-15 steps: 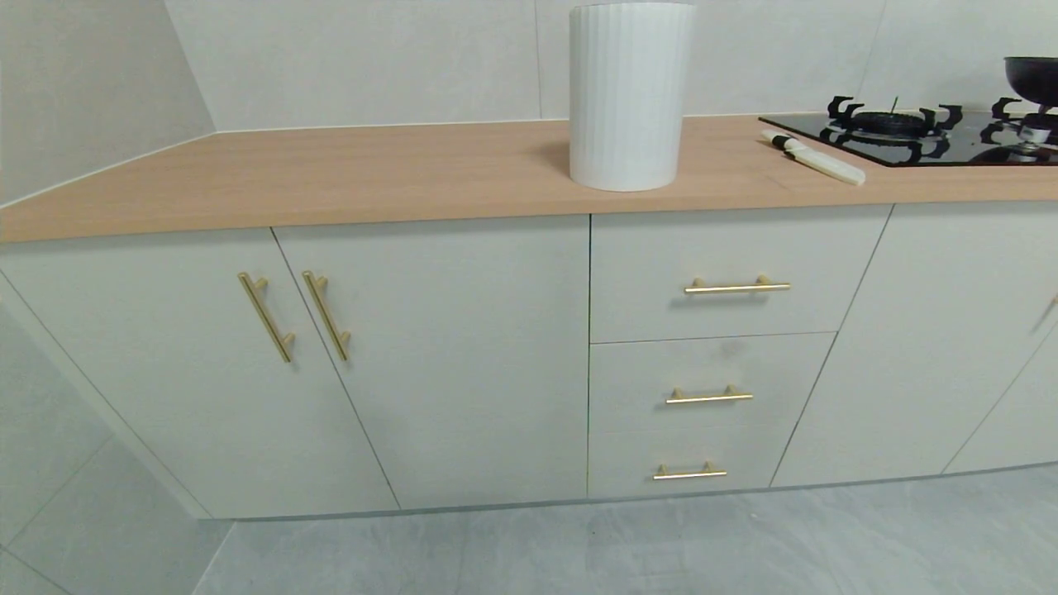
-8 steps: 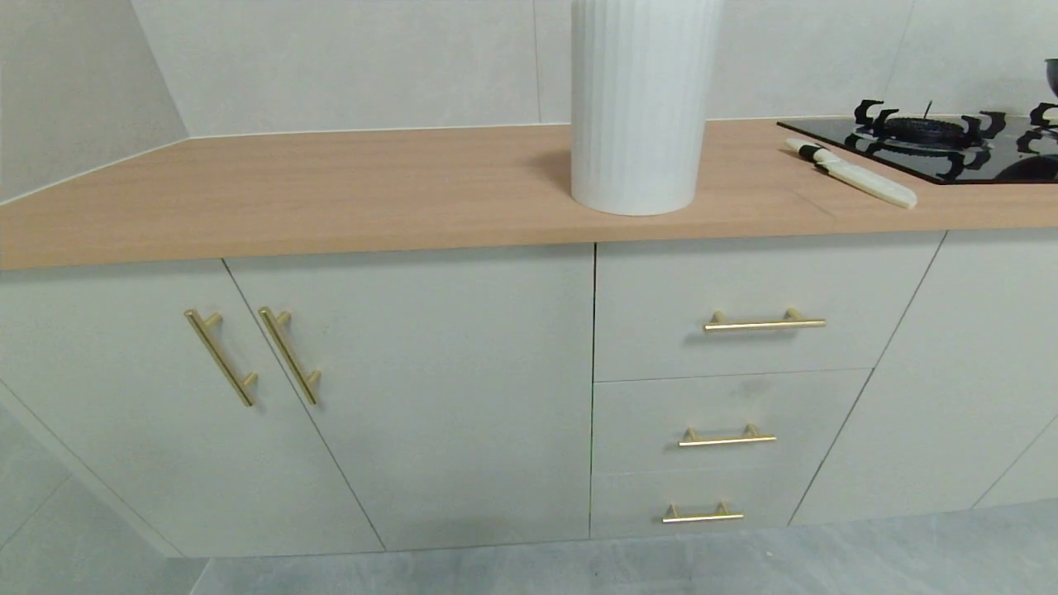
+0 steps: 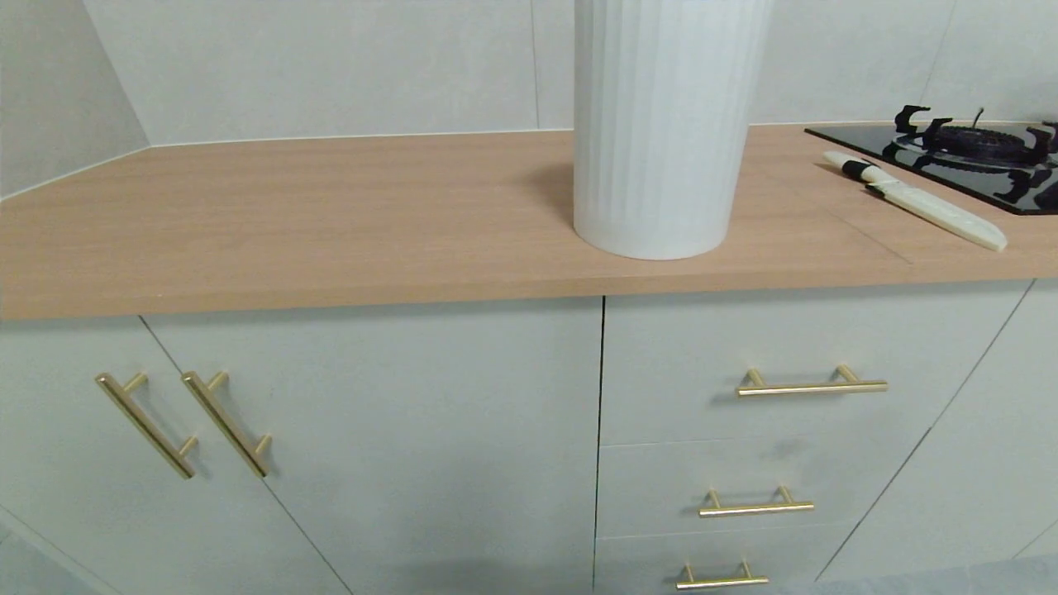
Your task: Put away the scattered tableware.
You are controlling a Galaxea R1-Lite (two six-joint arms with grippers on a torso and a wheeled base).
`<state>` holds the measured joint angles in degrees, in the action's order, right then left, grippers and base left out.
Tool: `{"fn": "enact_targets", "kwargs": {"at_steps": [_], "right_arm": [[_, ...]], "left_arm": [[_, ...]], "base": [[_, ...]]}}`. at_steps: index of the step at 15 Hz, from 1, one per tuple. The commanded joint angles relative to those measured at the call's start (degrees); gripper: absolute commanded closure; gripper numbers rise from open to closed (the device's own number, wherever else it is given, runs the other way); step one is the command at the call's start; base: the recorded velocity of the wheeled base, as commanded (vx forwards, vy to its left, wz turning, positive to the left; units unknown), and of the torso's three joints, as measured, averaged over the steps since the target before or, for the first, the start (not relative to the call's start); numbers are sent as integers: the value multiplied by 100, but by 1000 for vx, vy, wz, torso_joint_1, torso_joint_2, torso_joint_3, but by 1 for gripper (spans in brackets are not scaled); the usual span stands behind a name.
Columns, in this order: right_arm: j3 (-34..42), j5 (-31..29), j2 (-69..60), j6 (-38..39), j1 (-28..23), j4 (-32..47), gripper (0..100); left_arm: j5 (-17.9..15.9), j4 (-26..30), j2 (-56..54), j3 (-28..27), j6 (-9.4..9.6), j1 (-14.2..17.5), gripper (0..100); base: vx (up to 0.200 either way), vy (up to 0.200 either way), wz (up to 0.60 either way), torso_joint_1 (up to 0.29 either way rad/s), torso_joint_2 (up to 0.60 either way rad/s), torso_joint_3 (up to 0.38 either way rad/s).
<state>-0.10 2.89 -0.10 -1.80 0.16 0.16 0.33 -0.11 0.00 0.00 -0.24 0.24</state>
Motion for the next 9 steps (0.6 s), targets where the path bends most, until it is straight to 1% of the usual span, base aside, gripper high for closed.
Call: {"fn": "enact_targets", "kwargs": {"at_steps": [1, 5, 6, 9], "right_arm": [[1, 1, 10, -4, 2, 2, 0], [1, 1, 10, 5, 2, 2, 0], [1, -8, 10, 5, 2, -7, 0], [1, -8, 10, 5, 2, 2, 0]], "left_arm": [[2, -7, 9, 0, -2, 2, 0], [2, -7, 9, 0, -11, 2, 0], [2, -7, 9, 0, -11, 2, 0], [2, -7, 9, 0, -11, 2, 0]], "base": [[0, 0, 0, 0, 0, 0], [0, 0, 0, 0, 0, 0], [0, 0, 600, -2, -2, -2], [0, 0, 0, 0, 0, 0]]}}
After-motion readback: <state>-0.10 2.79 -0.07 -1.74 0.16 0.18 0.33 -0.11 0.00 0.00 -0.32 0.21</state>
